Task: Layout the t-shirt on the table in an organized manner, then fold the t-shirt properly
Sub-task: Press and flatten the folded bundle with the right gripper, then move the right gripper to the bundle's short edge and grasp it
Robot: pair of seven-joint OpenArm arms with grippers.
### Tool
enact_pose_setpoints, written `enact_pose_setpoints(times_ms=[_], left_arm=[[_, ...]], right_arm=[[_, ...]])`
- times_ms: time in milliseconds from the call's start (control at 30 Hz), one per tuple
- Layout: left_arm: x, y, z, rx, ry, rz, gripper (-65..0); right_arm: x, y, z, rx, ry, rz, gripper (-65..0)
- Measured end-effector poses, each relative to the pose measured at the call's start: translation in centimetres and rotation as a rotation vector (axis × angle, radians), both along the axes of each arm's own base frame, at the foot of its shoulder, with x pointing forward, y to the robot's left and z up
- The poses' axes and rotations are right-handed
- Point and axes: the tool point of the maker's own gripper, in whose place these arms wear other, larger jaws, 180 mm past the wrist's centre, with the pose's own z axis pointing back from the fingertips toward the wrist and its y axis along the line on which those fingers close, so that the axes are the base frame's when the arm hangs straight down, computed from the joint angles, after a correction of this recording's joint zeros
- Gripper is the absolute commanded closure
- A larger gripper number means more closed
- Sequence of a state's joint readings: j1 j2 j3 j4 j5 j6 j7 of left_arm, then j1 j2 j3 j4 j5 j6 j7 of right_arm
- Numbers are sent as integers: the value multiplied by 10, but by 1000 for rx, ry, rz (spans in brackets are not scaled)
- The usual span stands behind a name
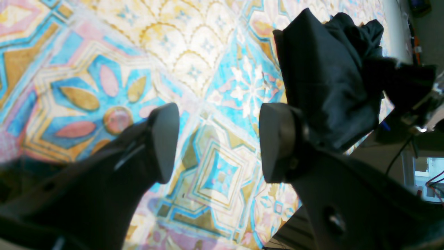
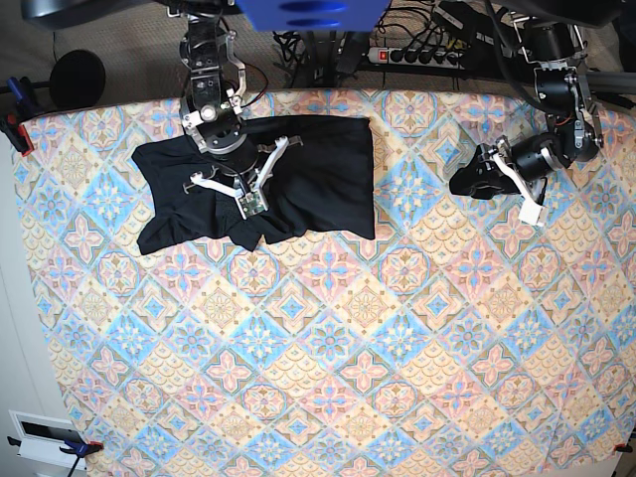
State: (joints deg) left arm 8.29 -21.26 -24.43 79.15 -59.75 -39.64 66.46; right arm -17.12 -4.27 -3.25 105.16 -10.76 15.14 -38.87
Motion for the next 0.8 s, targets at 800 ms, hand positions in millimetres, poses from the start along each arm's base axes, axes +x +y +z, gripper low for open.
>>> enact_pose_setpoints(times_ms=[800], left_arm=[[-2, -5, -3, -13, 6, 2, -338]], right_arm=[[-2, -148, 41, -148, -100, -380, 0]])
